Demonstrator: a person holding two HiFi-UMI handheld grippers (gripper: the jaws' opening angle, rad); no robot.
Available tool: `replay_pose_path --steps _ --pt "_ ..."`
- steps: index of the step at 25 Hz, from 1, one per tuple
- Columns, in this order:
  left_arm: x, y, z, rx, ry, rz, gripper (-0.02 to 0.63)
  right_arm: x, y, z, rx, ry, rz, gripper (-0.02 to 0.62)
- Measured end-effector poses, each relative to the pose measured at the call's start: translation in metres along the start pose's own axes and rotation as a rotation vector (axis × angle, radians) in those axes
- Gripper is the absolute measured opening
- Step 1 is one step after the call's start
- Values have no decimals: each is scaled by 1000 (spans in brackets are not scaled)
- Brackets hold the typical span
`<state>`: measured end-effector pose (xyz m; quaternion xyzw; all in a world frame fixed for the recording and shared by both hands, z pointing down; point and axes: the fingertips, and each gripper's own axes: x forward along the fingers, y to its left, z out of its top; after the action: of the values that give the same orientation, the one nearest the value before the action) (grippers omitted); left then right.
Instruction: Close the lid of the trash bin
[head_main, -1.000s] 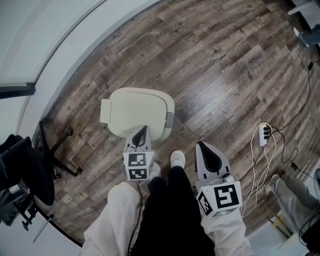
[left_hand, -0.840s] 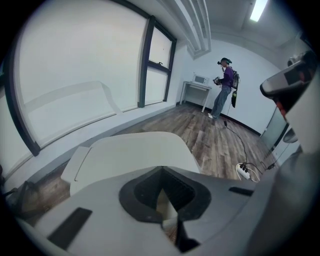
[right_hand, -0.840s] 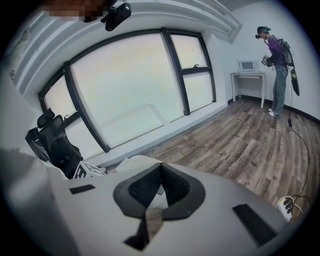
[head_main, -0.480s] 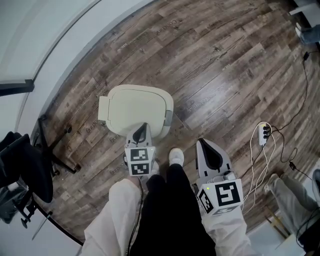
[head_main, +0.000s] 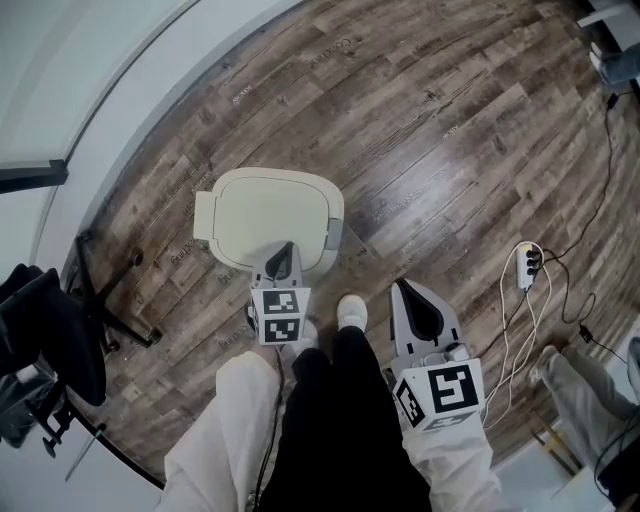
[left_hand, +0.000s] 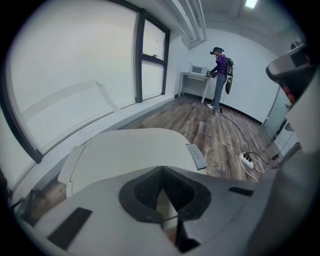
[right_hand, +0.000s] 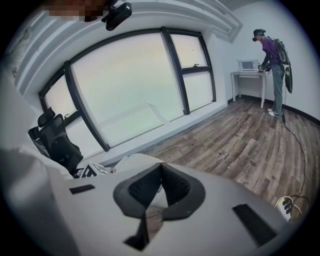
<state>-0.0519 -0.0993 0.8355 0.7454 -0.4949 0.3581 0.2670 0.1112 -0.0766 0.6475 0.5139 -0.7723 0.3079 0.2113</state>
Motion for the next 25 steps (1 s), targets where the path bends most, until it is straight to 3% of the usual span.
replay_pose_path --steps 12,17,25 --pt "-15 1 7 14 4 19 8 -13 3 1 -10 -3 15 25" --pt "-78 3 30 -55 -63 35 8 -29 35 7 -56 16 56 25" --pt "-194 36 81 -92 -205 66 8 -65 96 49 -121 -46 76 25"
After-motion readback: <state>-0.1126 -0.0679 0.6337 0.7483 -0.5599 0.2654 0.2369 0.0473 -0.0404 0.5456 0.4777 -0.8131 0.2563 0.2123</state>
